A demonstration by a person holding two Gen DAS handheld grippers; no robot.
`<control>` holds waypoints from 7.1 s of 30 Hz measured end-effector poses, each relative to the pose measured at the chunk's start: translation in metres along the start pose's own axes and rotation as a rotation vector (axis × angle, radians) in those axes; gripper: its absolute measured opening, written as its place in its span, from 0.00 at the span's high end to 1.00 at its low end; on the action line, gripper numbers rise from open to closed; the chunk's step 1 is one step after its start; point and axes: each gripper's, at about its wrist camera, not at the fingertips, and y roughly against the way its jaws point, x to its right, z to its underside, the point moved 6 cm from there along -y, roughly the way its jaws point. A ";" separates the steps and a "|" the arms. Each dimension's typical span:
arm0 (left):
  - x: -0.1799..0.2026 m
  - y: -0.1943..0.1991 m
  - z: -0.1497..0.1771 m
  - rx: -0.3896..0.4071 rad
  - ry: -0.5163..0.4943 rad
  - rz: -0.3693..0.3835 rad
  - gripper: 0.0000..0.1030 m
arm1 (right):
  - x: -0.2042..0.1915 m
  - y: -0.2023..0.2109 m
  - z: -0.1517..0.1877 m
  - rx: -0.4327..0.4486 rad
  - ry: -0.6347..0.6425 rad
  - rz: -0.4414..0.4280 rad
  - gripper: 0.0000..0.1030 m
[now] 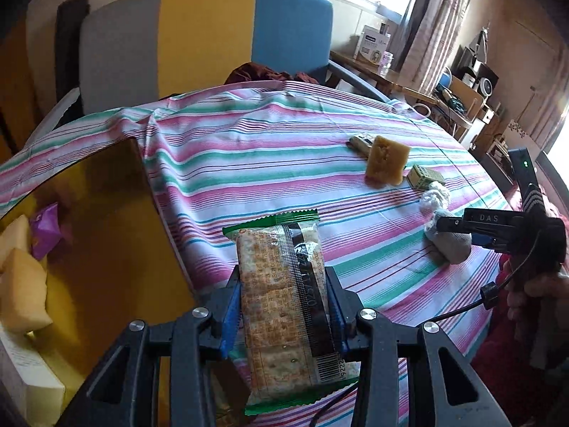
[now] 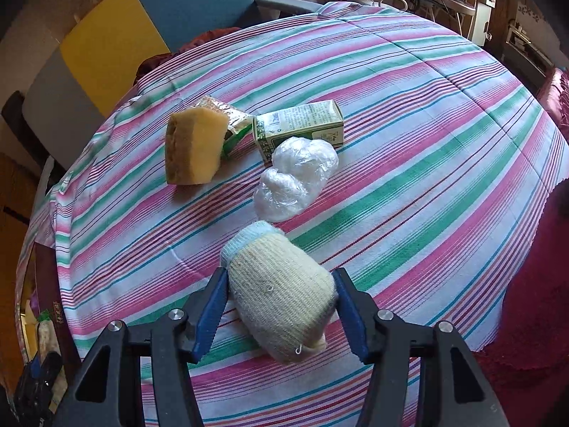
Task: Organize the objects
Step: 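Carry cracker packet into tray and release with left tool while right tool holds knitted bundle, then carry the white knitted bundle over the tray and release it with the right tool, then withdraw both open tools from the tray toward the remaining items, then grasp yellow sponge with left tool while right tool grasps cracker bar packet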
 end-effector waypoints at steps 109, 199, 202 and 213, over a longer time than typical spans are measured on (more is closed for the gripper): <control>-0.245 0.174 0.095 0.244 0.470 -0.470 0.31 | -0.380 0.021 0.133 -0.210 0.619 -0.495 0.43; 0.067 -0.036 -0.070 0.010 -0.203 -0.077 0.30 | 0.037 0.038 -0.039 0.213 -0.328 -0.126 0.23; 0.089 -0.062 -0.081 -0.010 -0.242 -0.028 0.25 | 0.039 0.038 -0.039 0.210 -0.348 -0.153 0.23; 0.148 -0.144 -0.111 -0.070 -0.338 0.084 0.19 | 0.038 0.032 -0.038 0.175 -0.371 -0.225 0.23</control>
